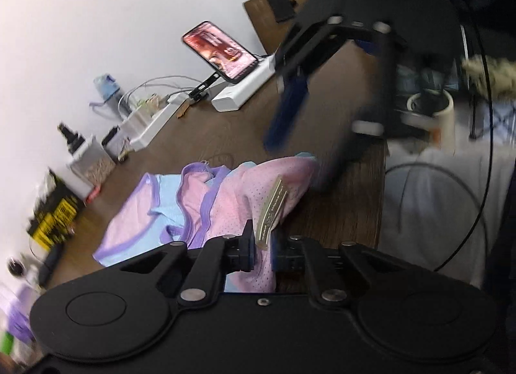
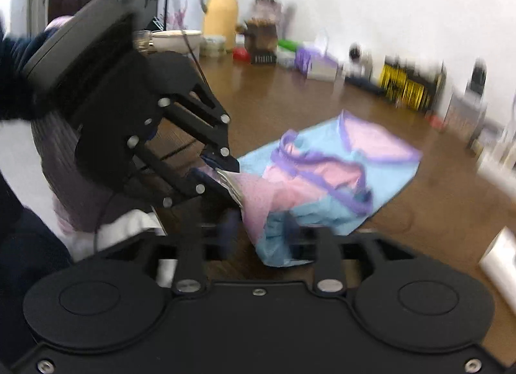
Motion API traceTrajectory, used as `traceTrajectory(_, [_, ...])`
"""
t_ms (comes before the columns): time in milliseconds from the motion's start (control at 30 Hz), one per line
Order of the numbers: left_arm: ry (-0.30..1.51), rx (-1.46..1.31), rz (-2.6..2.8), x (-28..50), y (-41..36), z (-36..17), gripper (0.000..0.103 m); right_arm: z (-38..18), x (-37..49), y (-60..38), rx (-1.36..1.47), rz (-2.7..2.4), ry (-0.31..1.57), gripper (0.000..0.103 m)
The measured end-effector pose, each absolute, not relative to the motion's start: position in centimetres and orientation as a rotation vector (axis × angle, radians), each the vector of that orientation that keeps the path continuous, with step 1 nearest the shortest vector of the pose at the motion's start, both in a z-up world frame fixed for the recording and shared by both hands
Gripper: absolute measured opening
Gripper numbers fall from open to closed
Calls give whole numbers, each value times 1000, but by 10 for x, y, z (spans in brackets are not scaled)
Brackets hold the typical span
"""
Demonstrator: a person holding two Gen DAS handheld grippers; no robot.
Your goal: Fold clothes
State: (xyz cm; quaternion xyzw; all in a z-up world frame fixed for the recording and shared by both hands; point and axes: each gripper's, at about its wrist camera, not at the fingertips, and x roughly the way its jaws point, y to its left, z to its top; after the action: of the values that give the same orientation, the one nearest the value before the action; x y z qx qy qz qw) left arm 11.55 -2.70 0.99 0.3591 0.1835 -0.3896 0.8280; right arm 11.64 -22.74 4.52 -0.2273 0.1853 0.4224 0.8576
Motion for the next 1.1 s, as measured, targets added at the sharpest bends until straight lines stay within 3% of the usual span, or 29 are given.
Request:
traceTrajectory(133, [427, 678, -839, 122, -18, 20, 8, 30, 92, -212, -784, 806, 217, 81])
traceTrajectory(267, [433, 631, -848, 127, -12, 29, 8, 17, 102, -195, -891, 790, 183, 77])
traceTrajectory(333, [429, 628, -854, 125, -10, 31, 8, 12, 108, -189, -931, 785, 179, 63])
traceTrajectory(400, [423, 653, -860, 121, -9, 30, 8, 8, 114, -183, -968, 782, 187, 26])
traceTrajectory(467, [405, 672, -846, 116, -10, 28, 10, 10, 116, -182, -949, 806, 196, 17])
traceTrajectory(500, [391, 683, -839, 112, -10, 26, 17, 12, 115, -183, -932, 820, 198, 16])
traceTrajectory(533, [367, 700, -832, 107, -9, 23, 36, 13, 113, -185, -917, 830, 201, 15])
traceTrajectory(600, [332, 724, -838, 100, -6, 18, 61, 22, 112, -192, -840, 864, 232, 14])
traceTrajectory(633, [315, 737, -850, 96, -5, 16, 62, 24, 112, -195, -818, 873, 240, 14])
traceTrajectory(700, [327, 728, -886, 96, -5, 17, 60, 29, 106, -204, -780, 894, 233, 14])
traceTrajectory(767, [358, 708, -937, 98, -6, 20, 42, 32, 101, -210, -756, 914, 240, 14])
traceTrajectory(800, [382, 697, -962, 99, -7, 21, 25, 32, 99, -212, -750, 925, 247, 14])
traceTrajectory(833, [401, 688, -981, 100, -7, 22, 16, 32, 98, -214, -747, 935, 255, 14])
traceTrajectory(967, [495, 608, -1145, 106, 0, 32, 13, 40, 92, -225, -665, 1037, 353, 14])
traceTrajectory(1100, [559, 454, -1249, 134, 10, 50, 12, 60, 131, -242, -413, 1155, 545, 14])
